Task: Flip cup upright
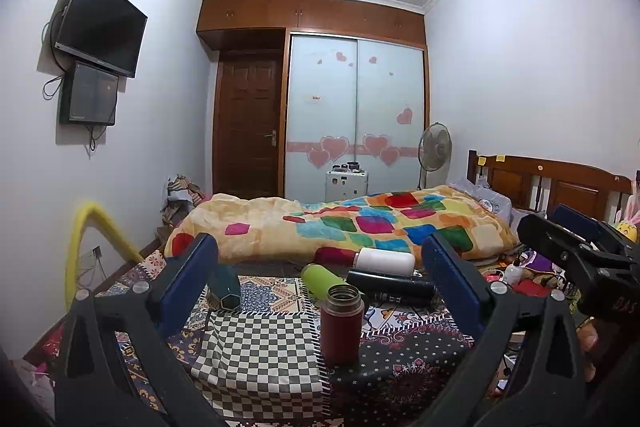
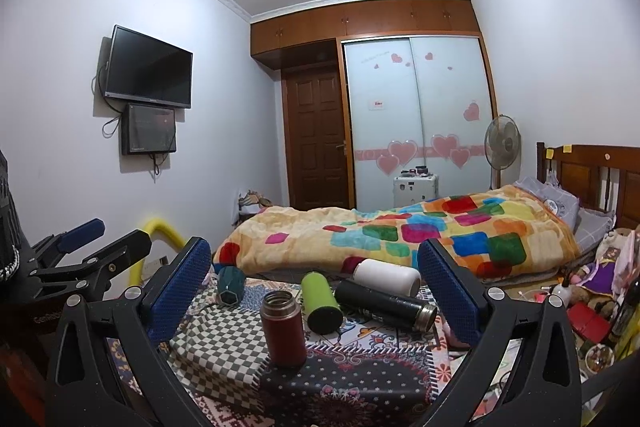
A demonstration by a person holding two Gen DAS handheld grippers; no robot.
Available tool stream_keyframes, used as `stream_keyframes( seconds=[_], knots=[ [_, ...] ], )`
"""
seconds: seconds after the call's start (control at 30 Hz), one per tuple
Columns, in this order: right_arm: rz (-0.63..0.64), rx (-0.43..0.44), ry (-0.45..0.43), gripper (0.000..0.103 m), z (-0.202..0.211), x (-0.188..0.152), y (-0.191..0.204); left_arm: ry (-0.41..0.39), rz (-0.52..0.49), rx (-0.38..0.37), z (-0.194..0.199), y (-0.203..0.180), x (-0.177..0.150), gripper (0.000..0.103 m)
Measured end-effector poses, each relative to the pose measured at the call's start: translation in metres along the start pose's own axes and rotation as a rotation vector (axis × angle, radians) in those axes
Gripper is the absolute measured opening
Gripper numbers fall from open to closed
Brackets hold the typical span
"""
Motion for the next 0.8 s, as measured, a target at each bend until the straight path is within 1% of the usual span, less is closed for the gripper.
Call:
stream_keyframes(
  seconds=[0.8],
  knots=[
    [0.002, -0.003, -0.001, 0.103, 0.0003, 0.0003, 0.0008, -0.005, 0.002, -0.008, 0.0019, -0.0010, 0.0010, 0.103]
  ],
)
Point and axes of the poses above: each gripper's, at about its wrist camera, not at the fingertips, and z roughly against the way its jaws point, y to its left, x to its top, the point moved 10 cm from there along -z, roughly the way its jaws point, and after that the axes turned 2 degrees about z, right-handed, at the moved point
